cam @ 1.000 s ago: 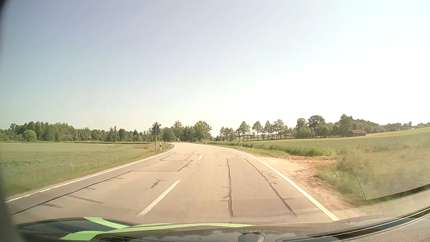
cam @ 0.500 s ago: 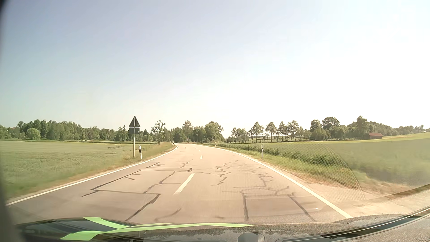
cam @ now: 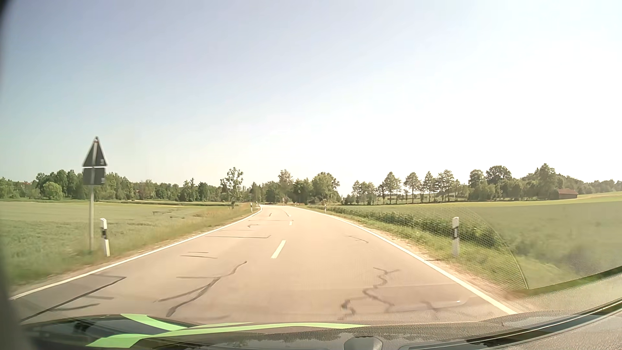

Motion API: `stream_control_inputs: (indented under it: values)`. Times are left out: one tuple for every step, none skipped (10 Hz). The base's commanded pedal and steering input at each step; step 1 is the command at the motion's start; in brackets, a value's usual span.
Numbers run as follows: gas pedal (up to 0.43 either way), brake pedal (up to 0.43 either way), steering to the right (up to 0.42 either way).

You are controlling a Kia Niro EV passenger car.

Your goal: Follow the waypoints while adhering to traffic rules and regulations

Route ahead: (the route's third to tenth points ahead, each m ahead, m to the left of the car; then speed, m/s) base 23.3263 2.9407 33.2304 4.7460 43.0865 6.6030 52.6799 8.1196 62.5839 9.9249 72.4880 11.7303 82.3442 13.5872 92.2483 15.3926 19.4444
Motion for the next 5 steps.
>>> stream_control_inputs:
  values:
    - [0.268, 0.000, -0.023]
    - [0.280, 0.000, -0.023]
    - [0.280, 0.000, -0.023]
    - [0.287, 0.000, -0.023]
    - [0.287, 0.000, -0.022]
